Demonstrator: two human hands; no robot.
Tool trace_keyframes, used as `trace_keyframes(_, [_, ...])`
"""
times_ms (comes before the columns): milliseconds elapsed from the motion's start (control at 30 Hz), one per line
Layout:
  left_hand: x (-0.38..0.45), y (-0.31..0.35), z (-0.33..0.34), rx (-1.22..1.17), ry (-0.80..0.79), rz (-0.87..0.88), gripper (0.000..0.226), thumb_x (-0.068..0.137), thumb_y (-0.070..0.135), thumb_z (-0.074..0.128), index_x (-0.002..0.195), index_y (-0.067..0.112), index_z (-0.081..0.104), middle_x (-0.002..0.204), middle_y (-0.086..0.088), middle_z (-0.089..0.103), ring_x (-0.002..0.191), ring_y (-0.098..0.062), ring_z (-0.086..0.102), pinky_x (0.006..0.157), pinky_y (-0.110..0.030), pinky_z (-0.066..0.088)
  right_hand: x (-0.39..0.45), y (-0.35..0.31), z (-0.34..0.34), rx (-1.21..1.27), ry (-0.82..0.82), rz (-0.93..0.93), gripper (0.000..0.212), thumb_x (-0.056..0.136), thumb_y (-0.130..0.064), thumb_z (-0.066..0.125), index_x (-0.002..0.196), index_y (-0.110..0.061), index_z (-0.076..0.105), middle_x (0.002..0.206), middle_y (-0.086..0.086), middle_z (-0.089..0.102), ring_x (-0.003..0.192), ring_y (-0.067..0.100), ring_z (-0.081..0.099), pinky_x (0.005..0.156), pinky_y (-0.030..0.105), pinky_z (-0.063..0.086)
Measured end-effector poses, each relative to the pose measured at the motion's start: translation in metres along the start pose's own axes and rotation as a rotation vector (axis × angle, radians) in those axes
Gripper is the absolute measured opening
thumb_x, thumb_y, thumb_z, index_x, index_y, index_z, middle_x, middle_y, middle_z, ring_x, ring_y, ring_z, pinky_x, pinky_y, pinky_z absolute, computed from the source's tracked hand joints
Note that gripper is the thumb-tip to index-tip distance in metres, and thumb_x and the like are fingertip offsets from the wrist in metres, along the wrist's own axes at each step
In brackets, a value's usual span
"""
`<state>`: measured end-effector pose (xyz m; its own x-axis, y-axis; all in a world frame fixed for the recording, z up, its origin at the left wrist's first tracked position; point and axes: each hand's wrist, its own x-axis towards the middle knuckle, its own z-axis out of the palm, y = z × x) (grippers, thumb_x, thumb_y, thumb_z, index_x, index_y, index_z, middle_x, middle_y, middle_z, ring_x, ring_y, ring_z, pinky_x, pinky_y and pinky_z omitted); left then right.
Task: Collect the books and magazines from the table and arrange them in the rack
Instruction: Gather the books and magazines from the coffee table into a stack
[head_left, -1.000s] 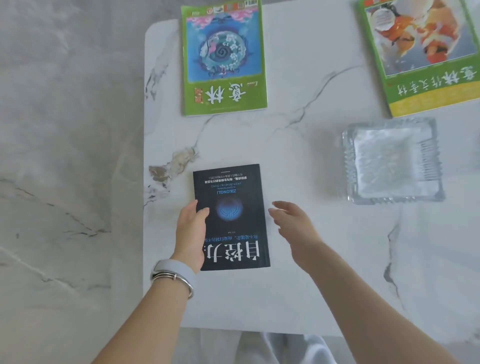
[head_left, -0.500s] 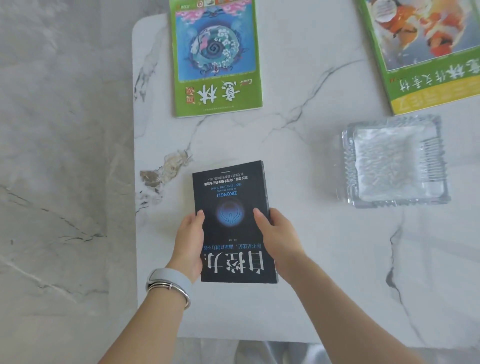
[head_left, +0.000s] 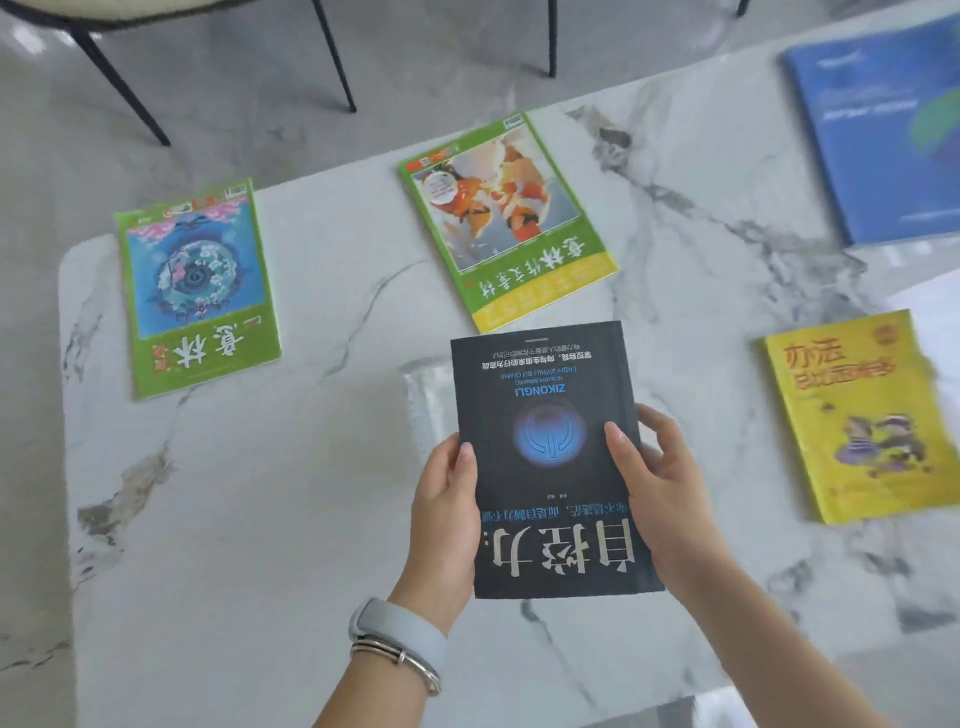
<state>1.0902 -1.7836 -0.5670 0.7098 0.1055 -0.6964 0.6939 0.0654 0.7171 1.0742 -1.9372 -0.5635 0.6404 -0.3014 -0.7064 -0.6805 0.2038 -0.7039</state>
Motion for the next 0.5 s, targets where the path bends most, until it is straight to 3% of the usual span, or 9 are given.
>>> trace_keyframes(100, [-0.005,-0.019,0.097,0.022,-0.073,-0.010,0.027,0.096,0.021,0.040,0.115,0.020,0.058,0.110,0.005,0.068,0.097,-0.006,0.065,0.083,-0.022,0.051,0.030,-0.007,-0.092,-0.051,0.121,-0.043,0.025,0.096,-0.023,0.054,0.117,-0.036,0.051,0.093,-0.012,0.069,0.071,-0.003,0.070,0.068,0.022,0.059])
trace_keyframes(133, [-0.007,-0.028,0.130,0.019,-0.088,-0.023,0.027,0.096,0.019,0.040,0.116,0.020,0.058,0.111,0.004,0.068,0.099,-0.008,0.065,0.084,-0.024,0.051,0.041,-0.009,-0.122,-0.076,0.152,-0.049,0.029,0.096,-0.023,0.054,0.122,-0.035,0.050,0.094,-0.013,0.068,0.075,-0.003,0.069,0.071,0.021,0.059])
trace_keyframes(267, [-0.011,-0.055,0.242,0.048,-0.150,-0.093,0.030,0.095,0.014,0.038,0.100,0.028,0.065,0.104,0.004,0.072,0.099,-0.017,0.066,0.091,-0.036,0.051,0.080,-0.018,-0.228,-0.198,0.246,-0.004,0.034,0.100,-0.024,0.046,0.132,-0.035,0.052,0.110,0.000,0.066,0.101,0.021,0.063,0.095,0.039,0.050])
trace_keyframes(400, [-0.002,-0.072,0.311,0.121,-0.155,-0.142,0.035,0.094,0.011,0.035,0.092,0.030,0.065,0.100,0.004,0.071,0.099,-0.021,0.064,0.094,-0.039,0.049,0.125,-0.012,-0.290,-0.352,0.230,0.046,0.040,0.100,-0.026,0.043,0.137,-0.040,0.048,0.126,0.010,0.060,0.111,0.025,0.061,0.104,0.045,0.045])
trace_keyframes(500, [0.007,-0.083,0.329,0.203,-0.134,-0.147,0.040,0.093,0.008,0.033,0.097,0.035,0.063,0.104,0.009,0.069,0.101,-0.019,0.061,0.095,-0.037,0.047,0.139,-0.010,-0.301,-0.383,0.206,0.089,0.045,0.099,-0.025,0.045,0.143,-0.036,0.041,0.131,0.003,0.056,0.112,0.021,0.057,0.105,0.040,0.043])
